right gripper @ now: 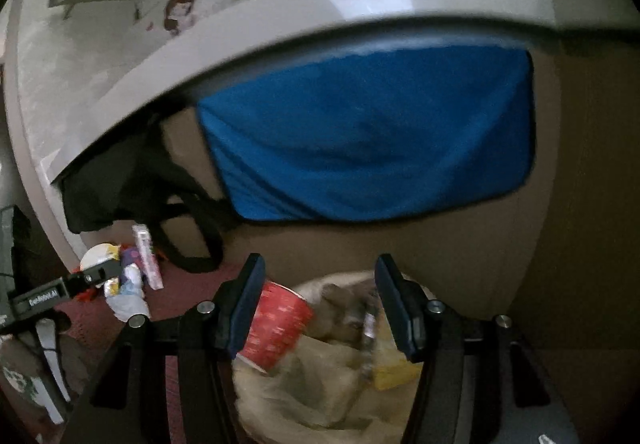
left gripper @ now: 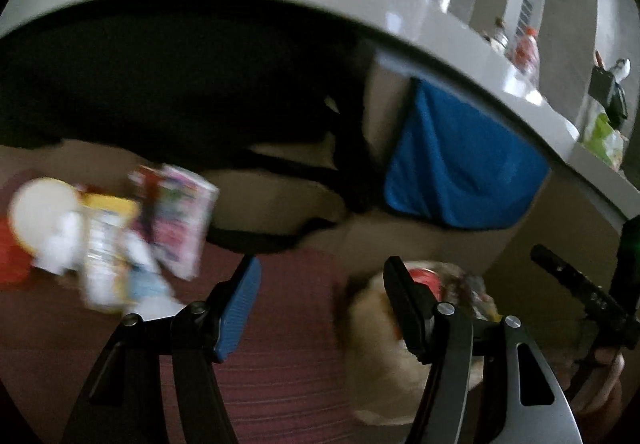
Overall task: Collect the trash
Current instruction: 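Open the left tool over the bin while the right tool releases the wrapper into it, then grasp the yellow snack packet on the table with the right tool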
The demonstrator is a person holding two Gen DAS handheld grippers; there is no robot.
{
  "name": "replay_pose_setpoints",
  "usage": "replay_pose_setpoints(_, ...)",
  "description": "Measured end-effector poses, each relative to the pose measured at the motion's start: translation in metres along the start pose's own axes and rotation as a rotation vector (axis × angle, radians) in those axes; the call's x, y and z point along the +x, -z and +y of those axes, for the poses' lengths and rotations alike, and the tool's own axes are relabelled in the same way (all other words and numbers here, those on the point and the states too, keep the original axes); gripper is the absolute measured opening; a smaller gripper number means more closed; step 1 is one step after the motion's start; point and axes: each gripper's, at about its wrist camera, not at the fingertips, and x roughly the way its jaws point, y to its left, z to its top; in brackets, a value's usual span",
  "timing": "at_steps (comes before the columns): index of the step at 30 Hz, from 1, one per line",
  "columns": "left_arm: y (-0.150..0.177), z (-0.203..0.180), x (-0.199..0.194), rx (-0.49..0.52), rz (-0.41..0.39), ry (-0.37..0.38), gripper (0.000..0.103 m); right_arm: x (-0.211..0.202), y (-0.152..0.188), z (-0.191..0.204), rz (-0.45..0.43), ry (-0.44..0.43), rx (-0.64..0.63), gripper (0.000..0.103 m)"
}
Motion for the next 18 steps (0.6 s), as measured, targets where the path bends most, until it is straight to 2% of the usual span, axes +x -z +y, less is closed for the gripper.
replay_pose_setpoints(7,-0.012,0.061,-0.075,-0.009,-0.102,-0.133,0.064,-0.001,-0.004,0.082,-0.007,-0.082,-0.092,0.06)
replay_pose_setpoints(11,-0.013,0.107,-0.112,-0.056,-0.153,-0.212,0.064,0.008,-0.004,0.139,0.001,-0.154,-0.154,0.065)
replay_pose_setpoints(15,-0.009,0.161,-0.138,-0.126,-0.156,-0.285,0.064,0.022,-0.002,0.19,0.019,-0.208,-0.23,0.066)
replay_pose_setpoints(18,-0.006,0.191,-0.15,-0.142,-0.158,-0.343,0.064,0.043,0.002,0.225,0.068,-0.264,-0.285,0.067)
